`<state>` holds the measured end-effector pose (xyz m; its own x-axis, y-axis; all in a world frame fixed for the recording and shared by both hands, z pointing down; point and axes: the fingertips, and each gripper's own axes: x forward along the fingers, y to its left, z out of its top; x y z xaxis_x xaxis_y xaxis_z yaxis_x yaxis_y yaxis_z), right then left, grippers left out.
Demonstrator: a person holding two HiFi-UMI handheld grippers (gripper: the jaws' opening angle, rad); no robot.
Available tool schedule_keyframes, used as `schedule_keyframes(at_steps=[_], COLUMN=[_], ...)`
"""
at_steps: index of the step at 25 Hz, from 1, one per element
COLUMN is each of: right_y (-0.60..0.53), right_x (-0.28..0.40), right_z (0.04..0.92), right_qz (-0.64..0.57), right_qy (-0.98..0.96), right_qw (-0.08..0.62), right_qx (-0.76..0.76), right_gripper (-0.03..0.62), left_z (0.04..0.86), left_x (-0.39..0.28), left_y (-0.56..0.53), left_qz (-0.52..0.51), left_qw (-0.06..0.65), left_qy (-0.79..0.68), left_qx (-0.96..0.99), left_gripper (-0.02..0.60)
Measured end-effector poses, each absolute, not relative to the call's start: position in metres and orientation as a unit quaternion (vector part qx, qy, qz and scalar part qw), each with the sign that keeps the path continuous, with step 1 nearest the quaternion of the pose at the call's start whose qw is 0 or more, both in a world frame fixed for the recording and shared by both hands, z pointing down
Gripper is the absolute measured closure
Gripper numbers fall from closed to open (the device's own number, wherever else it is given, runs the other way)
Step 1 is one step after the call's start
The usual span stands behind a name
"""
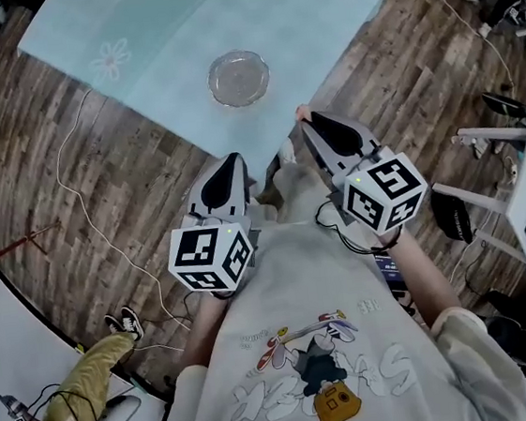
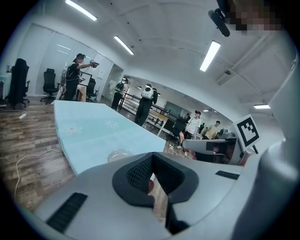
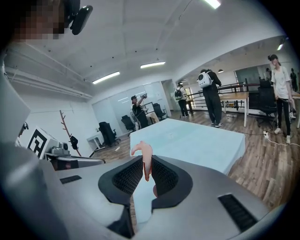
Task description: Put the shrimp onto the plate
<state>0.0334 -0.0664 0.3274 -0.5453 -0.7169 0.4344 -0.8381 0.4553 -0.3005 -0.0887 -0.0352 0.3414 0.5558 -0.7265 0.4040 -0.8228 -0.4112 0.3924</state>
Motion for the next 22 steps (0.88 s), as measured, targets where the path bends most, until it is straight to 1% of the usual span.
schedule_keyframes(at_steps=[5,14,22], right_y=[-0.107,-0.171,-0.212], right_x=[0.042,0.021,0.009], right_z=[0.333,0.364,0.412], right_qz=[0.25,0.249,0.282], right_qy=[-0.863,-0.89,-0.895], right_qw=[0.131,0.169,0.207], right_qx=[0.42,0.343,0.278], right_gripper=[0.52,0.52,0.52], left_z=[0.343,0.374,0.421], left_x=[-0.071,-0.075,-0.075], left_y=[-0.073,-0.13,-0.163], left_qz=[0.09,0.102,0.106], left_qw=[0.282,0.297,0.35], left_qy=[-0.495,-0.538,-0.573], left_qx=[0.817,0.782,0.733], left_gripper=[0.574,0.574,0.574])
